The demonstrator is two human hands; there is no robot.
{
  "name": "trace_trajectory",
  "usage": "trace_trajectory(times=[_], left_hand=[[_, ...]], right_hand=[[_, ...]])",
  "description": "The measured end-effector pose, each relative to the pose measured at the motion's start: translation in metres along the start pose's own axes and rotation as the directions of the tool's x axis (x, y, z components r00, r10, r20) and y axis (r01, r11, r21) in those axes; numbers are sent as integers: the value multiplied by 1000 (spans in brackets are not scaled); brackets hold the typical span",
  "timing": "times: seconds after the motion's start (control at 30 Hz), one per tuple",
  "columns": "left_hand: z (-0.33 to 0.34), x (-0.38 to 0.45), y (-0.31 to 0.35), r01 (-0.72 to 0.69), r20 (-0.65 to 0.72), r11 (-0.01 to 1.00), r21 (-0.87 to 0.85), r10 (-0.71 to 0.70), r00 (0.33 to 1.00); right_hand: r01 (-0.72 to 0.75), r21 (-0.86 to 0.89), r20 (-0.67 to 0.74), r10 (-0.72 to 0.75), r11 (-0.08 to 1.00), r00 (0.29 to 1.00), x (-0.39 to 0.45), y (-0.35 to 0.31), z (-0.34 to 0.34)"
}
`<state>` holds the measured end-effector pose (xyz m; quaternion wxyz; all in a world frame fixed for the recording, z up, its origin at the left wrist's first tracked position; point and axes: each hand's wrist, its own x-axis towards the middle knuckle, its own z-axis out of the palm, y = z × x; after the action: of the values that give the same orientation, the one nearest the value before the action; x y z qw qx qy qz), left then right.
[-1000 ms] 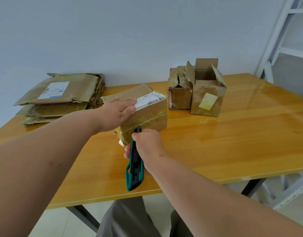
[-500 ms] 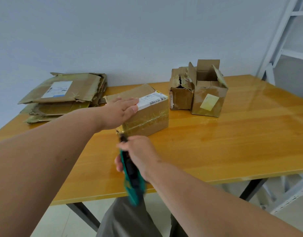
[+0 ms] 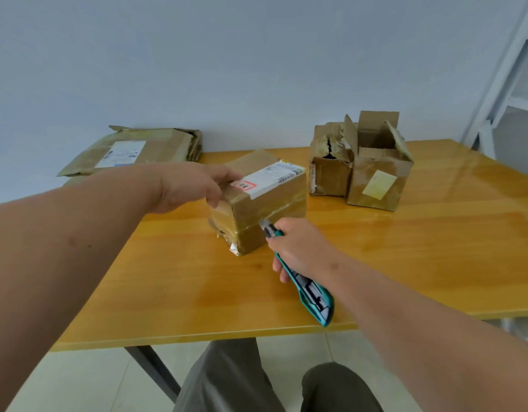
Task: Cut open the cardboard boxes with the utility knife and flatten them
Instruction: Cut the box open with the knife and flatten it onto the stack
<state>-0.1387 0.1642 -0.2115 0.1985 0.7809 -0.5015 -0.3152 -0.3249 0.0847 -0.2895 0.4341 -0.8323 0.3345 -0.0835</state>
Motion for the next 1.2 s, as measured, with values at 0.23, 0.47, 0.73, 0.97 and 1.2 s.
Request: trace_trajectory(times=[0.23, 0.47, 0.73, 0.97, 1.2], left_hand=[[4, 5, 11, -35, -106, 794, 607, 125, 986], [22, 22, 20, 121, -305, 698, 705, 145, 941], [27, 18, 25, 181, -343, 714, 676, 87, 935], [34, 23, 34, 267, -399, 535, 802, 146, 905], [30, 28, 34, 232, -339, 449, 863, 174, 925]], right_hand=[[14, -21, -178, -17, 1000, 984, 5, 17, -8], [82, -17, -274, -84, 996, 958, -7, 24, -7], [172, -306, -319, -271, 937, 908, -6, 20, 2], [166, -314, -396, -288, 935, 872, -8, 23, -2], [162, -369, -442, -326, 915, 836, -2, 24, -2]])
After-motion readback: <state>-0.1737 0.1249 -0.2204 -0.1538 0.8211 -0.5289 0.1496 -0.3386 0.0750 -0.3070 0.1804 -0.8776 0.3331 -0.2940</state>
